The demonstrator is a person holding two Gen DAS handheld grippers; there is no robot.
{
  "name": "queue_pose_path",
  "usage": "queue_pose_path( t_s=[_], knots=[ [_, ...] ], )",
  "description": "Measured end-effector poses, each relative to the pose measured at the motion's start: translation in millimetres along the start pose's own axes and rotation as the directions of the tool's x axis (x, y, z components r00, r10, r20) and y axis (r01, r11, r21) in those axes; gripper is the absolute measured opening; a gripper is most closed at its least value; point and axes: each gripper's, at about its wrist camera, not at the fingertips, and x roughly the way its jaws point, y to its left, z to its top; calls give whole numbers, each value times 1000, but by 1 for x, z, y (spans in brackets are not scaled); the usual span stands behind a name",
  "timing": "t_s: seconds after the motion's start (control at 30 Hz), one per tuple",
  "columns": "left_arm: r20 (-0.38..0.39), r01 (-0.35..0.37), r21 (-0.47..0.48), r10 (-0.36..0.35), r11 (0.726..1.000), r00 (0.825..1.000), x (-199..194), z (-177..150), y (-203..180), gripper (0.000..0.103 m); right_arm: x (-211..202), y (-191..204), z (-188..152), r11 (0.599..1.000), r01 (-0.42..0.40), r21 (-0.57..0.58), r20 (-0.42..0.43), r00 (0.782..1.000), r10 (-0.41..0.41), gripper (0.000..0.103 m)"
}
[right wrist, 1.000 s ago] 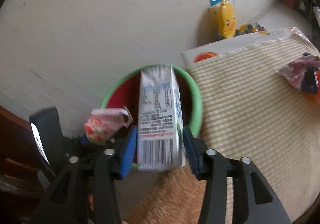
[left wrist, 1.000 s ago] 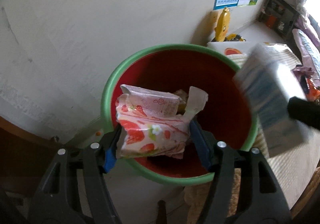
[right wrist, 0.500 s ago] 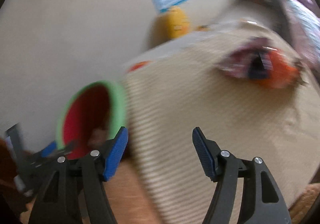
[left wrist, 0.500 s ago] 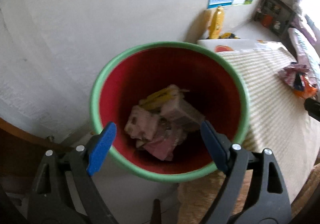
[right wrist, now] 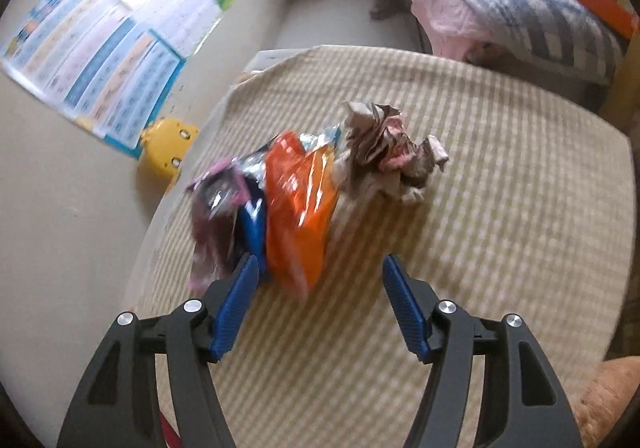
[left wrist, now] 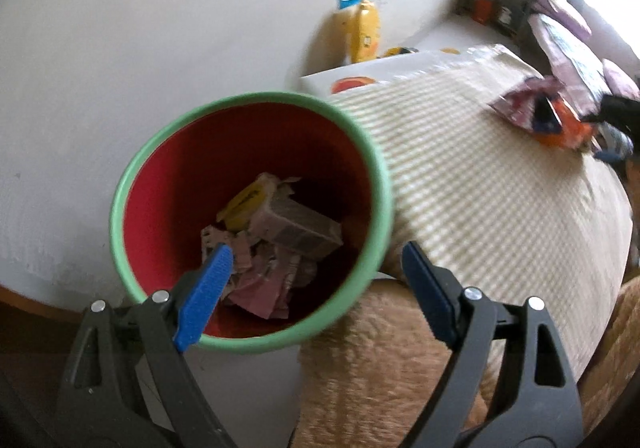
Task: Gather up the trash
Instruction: 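Grasp the orange bag on the table with the right gripper, then move the left gripper to the pink wrapper while the right gripper reopens over the orange bag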
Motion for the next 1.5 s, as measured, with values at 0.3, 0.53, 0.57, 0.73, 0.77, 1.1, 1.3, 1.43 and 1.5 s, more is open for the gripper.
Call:
queue_pose_path(
  t_s=[0.3,0.53,0.57,0.73,0.77,1.1,1.3,1.43,1.5],
  knots=[
    [-23,16,98,-13,995,1000,7,5,-43,84,25,-14,9,997,-79,-14,-99,992,77,12],
    [-55,78,125,-71,989,996,26,17,-85,84,-28,-43,-57,981,-120,-150,-164,982,95,11],
    [-57,87,132,-80,988,995,29,19,-91,84,-36,-49,-69,980,-123,-159,-175,980,95,11],
    [-44,137,170,-131,976,990,48,48,-136,84,-57,-68,-110,978,-154,-138,-213,969,123,11],
    [-38,143,171,-138,975,990,51,56,-144,84,-57,-69,-113,978,-162,-133,-219,967,131,11],
    [-13,100,281,-100,954,995,93,123,-221,84,-41,-74,-104,975,-198,-97,-222,960,173,17],
    [-44,65,322,-53,945,998,115,141,-241,84,-42,-81,-103,969,-236,-73,-230,949,214,35],
    [-46,7,369,11,929,999,133,151,-252,84,-49,-80,-99,964,-253,-79,-202,951,233,44],
    [-49,-8,379,28,925,998,141,156,-256,84,-53,-83,-97,965,-251,-75,-178,955,235,46]
  ],
)
